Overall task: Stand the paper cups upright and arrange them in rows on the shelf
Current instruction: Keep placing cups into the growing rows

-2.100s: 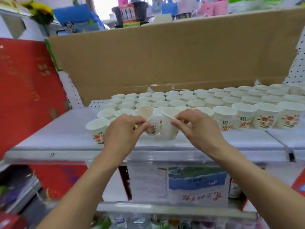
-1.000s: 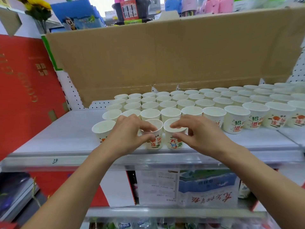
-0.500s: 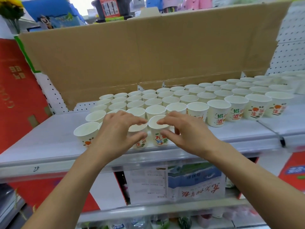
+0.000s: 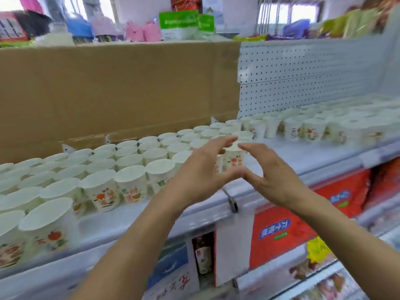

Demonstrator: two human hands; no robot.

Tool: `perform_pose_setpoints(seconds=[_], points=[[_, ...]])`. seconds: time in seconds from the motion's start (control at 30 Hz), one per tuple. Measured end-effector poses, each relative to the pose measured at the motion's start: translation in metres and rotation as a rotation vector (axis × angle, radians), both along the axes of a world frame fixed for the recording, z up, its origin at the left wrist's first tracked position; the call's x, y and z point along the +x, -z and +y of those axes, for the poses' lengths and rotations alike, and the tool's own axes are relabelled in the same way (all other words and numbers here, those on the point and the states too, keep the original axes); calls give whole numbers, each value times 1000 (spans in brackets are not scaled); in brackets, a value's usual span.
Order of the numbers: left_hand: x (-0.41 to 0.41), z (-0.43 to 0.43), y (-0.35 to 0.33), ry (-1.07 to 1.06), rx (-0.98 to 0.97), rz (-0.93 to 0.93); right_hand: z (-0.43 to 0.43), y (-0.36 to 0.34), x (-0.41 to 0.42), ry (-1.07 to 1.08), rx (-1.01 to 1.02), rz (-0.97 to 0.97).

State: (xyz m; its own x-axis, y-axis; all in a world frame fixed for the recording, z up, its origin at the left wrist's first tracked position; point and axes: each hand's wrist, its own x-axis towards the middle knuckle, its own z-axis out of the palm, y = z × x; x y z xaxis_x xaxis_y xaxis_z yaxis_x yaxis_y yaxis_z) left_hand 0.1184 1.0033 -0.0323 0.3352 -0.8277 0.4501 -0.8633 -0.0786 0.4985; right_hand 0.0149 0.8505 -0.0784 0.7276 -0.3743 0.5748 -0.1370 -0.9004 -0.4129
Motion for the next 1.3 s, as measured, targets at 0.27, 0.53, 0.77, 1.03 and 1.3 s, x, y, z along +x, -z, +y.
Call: perform_pose_setpoints(seconds=[0.27, 0.53, 0.77, 1.03, 1.3], points=[[1, -221, -22, -5, 157, -54, -213, -28, -24, 235, -21, 188], [17, -372, 5, -113, 308, -163, -342, -33, -20, 539, -406, 505], [24, -425, 22, -282, 362, -414, -371, -21, -12, 458, -535, 433], [-1, -366, 11, -181, -100, 191, -327, -36, -37, 67, 156, -108], [-44, -219, -3, -194, -322, 532, -212, -39, -63, -234, 614, -173]])
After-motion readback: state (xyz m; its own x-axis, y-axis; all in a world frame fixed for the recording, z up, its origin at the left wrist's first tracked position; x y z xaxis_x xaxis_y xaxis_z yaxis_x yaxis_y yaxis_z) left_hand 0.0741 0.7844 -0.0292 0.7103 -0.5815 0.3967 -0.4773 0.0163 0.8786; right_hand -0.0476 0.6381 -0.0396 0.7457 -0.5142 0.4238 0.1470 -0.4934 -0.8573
